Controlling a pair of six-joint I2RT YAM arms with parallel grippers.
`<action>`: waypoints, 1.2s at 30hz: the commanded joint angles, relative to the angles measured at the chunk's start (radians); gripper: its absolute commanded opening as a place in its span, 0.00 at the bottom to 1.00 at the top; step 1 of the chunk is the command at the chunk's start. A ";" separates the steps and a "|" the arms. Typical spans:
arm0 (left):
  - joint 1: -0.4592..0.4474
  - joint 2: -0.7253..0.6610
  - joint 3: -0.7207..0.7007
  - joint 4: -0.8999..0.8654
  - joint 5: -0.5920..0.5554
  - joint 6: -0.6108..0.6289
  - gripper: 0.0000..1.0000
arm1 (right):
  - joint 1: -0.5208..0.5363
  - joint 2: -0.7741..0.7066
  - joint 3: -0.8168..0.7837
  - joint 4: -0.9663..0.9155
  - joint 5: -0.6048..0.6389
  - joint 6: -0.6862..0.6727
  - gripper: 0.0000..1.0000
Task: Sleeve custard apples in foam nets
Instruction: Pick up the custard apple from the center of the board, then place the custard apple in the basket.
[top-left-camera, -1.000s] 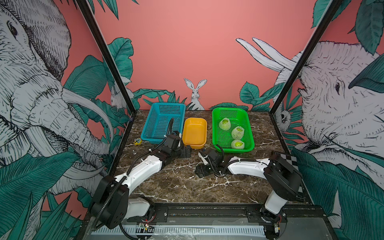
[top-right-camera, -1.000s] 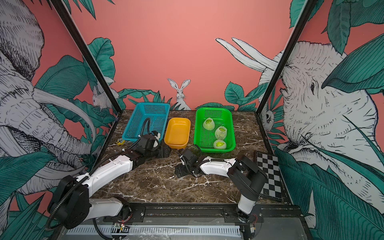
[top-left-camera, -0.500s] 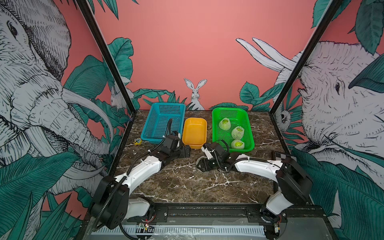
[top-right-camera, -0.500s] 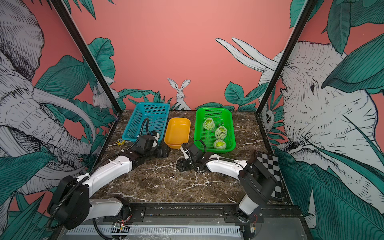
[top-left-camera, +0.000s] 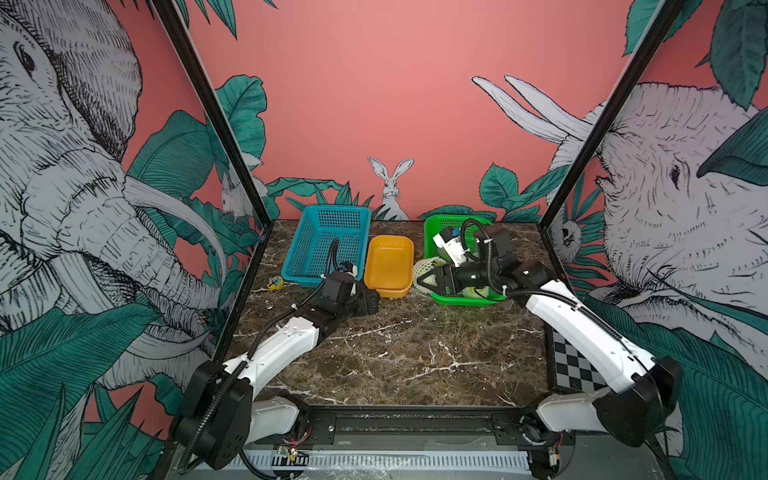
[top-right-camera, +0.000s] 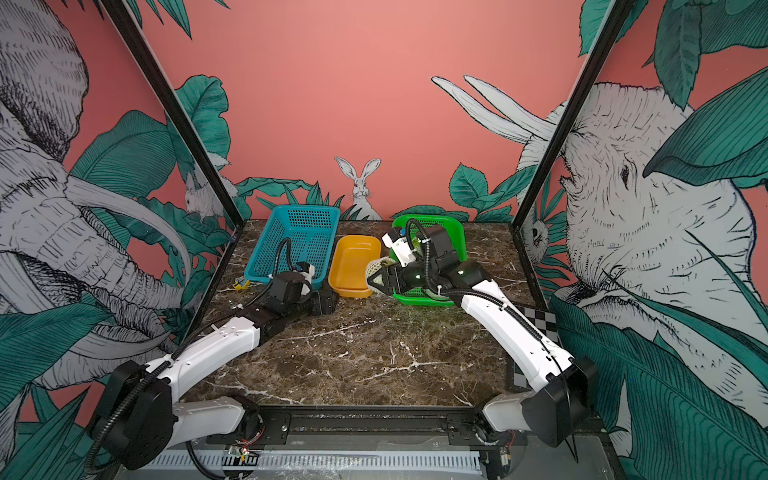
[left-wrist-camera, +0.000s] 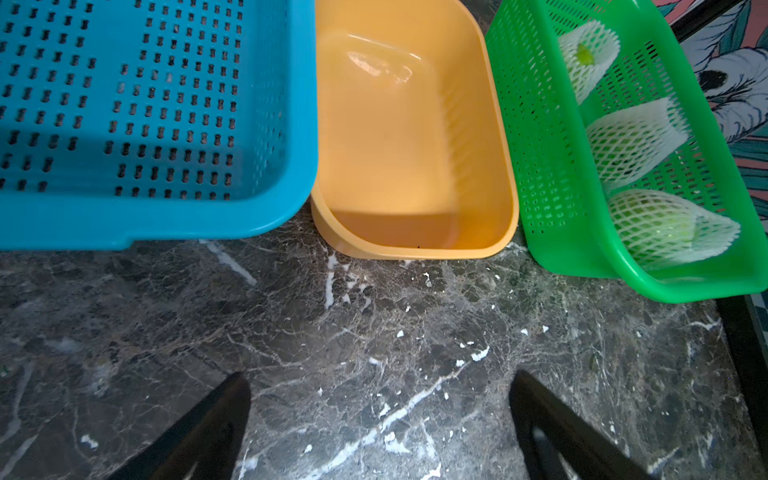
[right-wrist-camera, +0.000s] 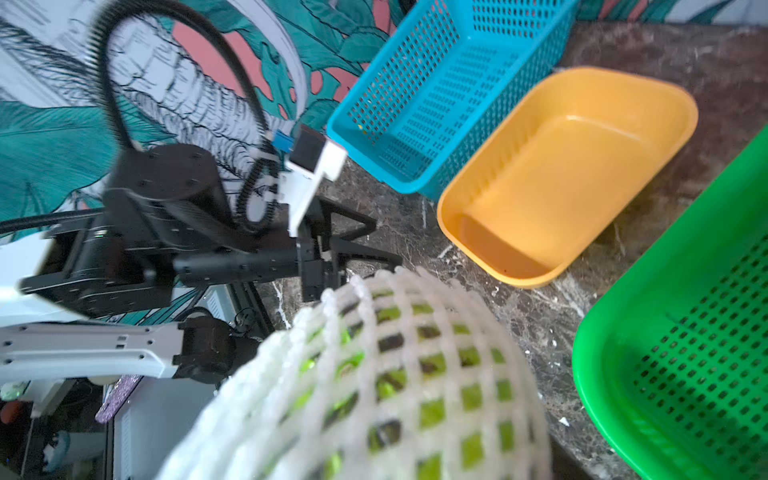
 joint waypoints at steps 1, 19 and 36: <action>0.005 -0.005 -0.024 0.042 0.021 -0.025 0.99 | -0.018 -0.026 0.092 -0.088 -0.130 -0.125 0.68; 0.005 0.056 -0.051 0.120 0.094 -0.074 0.99 | -0.044 0.042 0.453 -0.166 -0.171 -0.236 0.71; 0.006 0.058 -0.045 0.121 0.105 -0.077 0.99 | -0.048 0.047 0.462 -0.118 -0.192 -0.215 0.71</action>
